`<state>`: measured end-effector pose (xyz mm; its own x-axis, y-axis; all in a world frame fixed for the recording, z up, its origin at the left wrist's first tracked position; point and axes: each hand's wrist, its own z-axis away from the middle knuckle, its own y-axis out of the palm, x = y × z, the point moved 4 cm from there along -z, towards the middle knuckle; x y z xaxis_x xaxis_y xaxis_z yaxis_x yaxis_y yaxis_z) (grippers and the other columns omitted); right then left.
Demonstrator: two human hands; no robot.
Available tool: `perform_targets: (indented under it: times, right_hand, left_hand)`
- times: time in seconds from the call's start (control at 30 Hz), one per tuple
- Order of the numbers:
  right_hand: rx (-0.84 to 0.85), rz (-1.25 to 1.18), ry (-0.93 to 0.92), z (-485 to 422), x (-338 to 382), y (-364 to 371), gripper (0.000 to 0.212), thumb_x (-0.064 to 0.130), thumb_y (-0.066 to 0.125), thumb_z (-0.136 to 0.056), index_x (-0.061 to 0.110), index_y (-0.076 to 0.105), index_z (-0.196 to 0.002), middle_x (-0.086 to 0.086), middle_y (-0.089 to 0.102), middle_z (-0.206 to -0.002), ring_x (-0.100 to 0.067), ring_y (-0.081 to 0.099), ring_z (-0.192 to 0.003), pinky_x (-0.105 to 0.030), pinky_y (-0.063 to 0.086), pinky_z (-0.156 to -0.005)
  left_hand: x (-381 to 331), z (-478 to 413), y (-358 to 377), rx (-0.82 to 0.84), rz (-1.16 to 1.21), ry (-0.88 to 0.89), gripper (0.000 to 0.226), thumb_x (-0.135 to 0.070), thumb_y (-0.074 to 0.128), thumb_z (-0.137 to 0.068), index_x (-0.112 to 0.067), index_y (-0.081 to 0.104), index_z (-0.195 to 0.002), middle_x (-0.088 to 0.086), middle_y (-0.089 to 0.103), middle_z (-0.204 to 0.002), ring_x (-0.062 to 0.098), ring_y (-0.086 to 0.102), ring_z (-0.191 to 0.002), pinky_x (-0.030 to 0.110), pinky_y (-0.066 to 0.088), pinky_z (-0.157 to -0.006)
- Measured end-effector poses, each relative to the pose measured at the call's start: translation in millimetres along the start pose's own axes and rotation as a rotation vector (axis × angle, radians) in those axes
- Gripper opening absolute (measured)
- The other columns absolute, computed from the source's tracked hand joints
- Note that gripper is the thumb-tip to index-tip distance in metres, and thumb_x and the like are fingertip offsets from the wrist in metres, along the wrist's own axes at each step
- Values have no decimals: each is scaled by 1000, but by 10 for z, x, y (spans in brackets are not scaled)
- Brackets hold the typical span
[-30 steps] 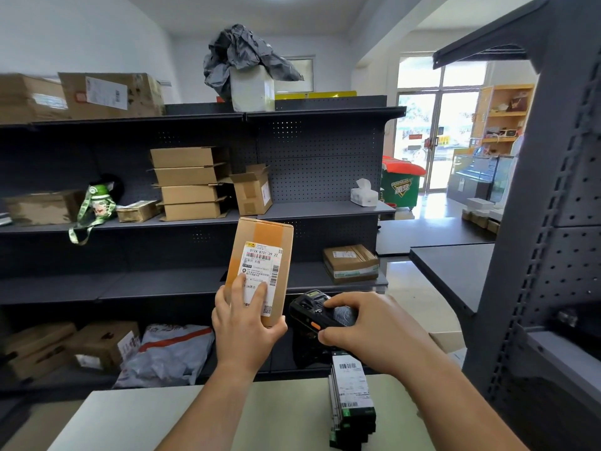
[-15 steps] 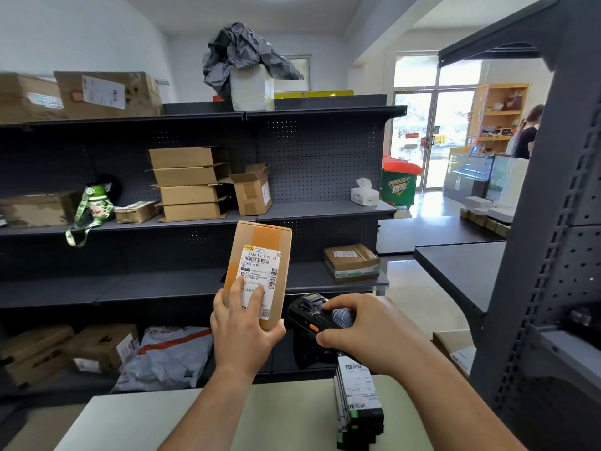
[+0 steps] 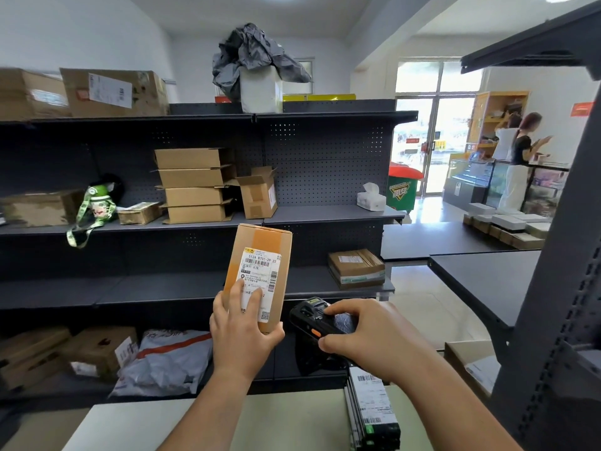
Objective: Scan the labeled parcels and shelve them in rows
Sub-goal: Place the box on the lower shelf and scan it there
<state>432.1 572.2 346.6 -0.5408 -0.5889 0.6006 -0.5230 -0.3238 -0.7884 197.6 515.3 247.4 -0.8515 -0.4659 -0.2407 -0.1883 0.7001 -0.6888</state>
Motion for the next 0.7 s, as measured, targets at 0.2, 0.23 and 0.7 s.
perform_targets:
  times: [0.2, 0.23, 0.7]
  right_hand:
    - [-5, -18, -9, -51, 94, 51, 49, 53, 73, -70, 48, 63, -117, 21, 53, -83, 3, 54, -72, -17, 39, -57]
    - [-3, -21, -10, -55, 101, 57, 48, 53, 73, -70, 48, 63, -117, 21, 52, -81, 2, 54, -70, -16, 39, -56]
    - [13, -35, -24, 90, 5, 47, 47, 55, 72, -68, 50, 63, -114, 18, 59, -89, -1, 60, -64, -14, 40, -53]
  left_hand:
    - [91, -82, 6, -6, 19, 3, 73, -55, 74, -67, -21, 56, -129, 9, 36, -146, 40, 35, -129, 60, 45, -94]
    - [95, -91, 8, -5, 20, 2, 73, -54, 76, -67, -21, 56, -129, 8, 36, -147, 40, 35, -129, 60, 45, -94]
    - [47, 97, -100, -5, -23, -3, 73, -52, 78, -66, -20, 56, -127, 10, 37, -145, 41, 35, -128, 61, 46, -93]
